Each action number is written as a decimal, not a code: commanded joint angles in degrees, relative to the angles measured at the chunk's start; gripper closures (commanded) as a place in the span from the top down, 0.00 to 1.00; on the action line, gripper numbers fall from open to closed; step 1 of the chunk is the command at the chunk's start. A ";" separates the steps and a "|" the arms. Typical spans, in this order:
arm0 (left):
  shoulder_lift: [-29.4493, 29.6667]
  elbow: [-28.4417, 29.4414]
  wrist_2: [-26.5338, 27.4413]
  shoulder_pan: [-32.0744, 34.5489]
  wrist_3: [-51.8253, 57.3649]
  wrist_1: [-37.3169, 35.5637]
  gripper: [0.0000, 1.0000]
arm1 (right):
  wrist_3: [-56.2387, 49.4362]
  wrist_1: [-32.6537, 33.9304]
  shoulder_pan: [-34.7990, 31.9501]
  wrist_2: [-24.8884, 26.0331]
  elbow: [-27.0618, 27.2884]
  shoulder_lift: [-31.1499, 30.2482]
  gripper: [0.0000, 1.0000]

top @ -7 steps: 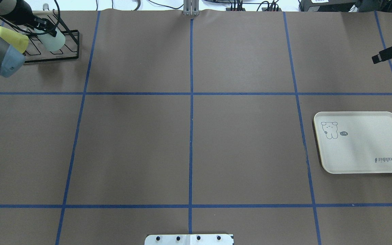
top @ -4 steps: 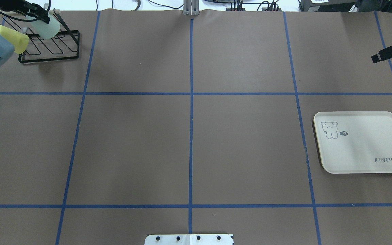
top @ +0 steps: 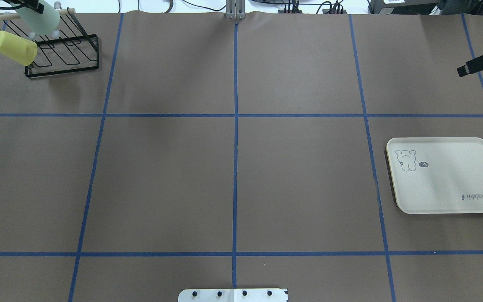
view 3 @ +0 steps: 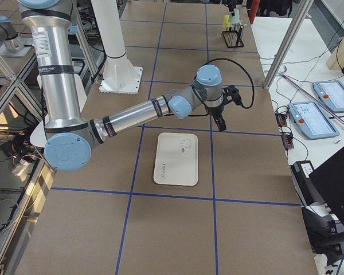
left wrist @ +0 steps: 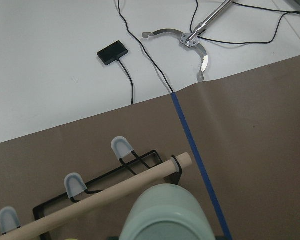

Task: Left arm grabs green cup and hands to right arm on tray

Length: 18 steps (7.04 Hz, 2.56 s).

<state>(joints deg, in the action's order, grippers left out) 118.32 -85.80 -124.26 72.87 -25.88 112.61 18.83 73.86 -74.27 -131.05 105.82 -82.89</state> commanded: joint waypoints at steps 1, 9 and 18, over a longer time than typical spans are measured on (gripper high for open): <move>-1.34 -5.16 -0.63 -0.44 -5.98 -2.22 0.25 | 4.85 -0.11 0.35 -0.17 0.09 1.92 0.99; 2.71 -14.82 -4.30 -9.67 -44.57 16.29 0.25 | 62.31 -49.29 12.65 3.95 -0.70 8.43 0.99; 2.88 -21.33 -8.10 -15.91 -74.66 47.78 0.25 | 105.79 -63.47 22.47 16.66 4.91 19.34 0.97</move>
<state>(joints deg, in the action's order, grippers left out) 120.99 -107.15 -132.49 57.84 -99.06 158.38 122.75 11.77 -54.77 -118.13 109.52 -64.25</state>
